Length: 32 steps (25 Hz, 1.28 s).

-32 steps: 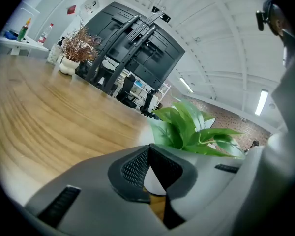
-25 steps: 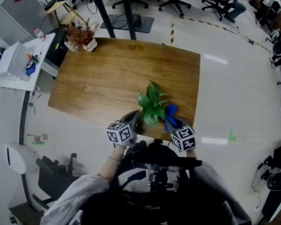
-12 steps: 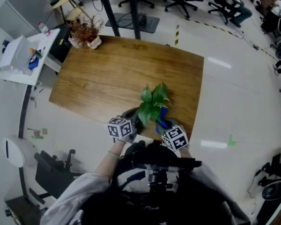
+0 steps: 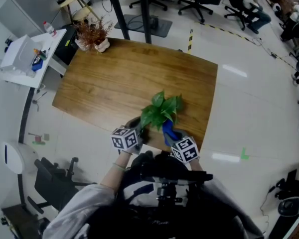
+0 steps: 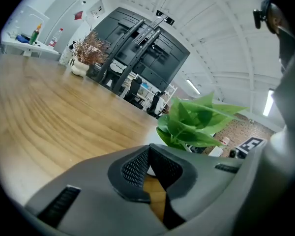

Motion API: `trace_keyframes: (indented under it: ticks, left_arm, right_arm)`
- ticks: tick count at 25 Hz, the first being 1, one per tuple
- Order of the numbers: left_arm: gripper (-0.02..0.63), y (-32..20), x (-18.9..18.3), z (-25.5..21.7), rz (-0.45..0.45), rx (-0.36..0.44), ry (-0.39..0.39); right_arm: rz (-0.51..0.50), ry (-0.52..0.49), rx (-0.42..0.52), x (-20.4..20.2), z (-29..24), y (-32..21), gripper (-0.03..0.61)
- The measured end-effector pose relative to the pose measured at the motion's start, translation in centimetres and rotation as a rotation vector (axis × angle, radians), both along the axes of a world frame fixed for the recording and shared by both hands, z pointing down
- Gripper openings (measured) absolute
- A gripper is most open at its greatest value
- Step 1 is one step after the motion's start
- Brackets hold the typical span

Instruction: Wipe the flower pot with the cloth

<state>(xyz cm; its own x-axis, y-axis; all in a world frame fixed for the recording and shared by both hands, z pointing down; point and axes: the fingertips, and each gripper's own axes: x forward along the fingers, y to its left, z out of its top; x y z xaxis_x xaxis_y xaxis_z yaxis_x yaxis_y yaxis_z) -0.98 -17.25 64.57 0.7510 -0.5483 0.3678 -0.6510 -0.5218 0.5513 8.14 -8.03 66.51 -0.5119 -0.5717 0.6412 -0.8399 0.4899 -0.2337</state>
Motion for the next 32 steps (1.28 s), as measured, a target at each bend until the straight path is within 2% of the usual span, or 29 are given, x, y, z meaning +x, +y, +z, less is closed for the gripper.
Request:
trace_keyframes:
  ticks: [4, 8, 12, 27, 32]
  left_arm:
    - [0.008, 3.1, 0.6, 0.5, 0.018, -0.02, 0.005]
    - [0.008, 4.0, 1.7, 0.8, 0.052, -0.029, 0.011]
    - [0.008, 3.5, 1.6, 1.1, 0.051, -0.025, -0.022]
    - [0.008, -1.7, -0.3, 1.2, 0.011, 0.011, -0.08]
    - [0.008, -3.1, 0.0, 1.4, -0.022, 0.001, -0.068]
  right_arm:
    - [0.089, 0.015, 0.032, 4.2, -0.6, -1.3, 0.063]
    - [0.076, -0.01, 0.102, 5.0, -2.1, -4.2, 0.063]
    - [0.012, -0.056, 0.131, 3.4, -2.8, -5.3, 0.062]
    - [-0.192, -0.063, 0.007, -5.1, 0.8, -1.2, 0.063]
    - [-0.173, -0.067, -0.009, -4.3, 0.9, -1.1, 0.063]
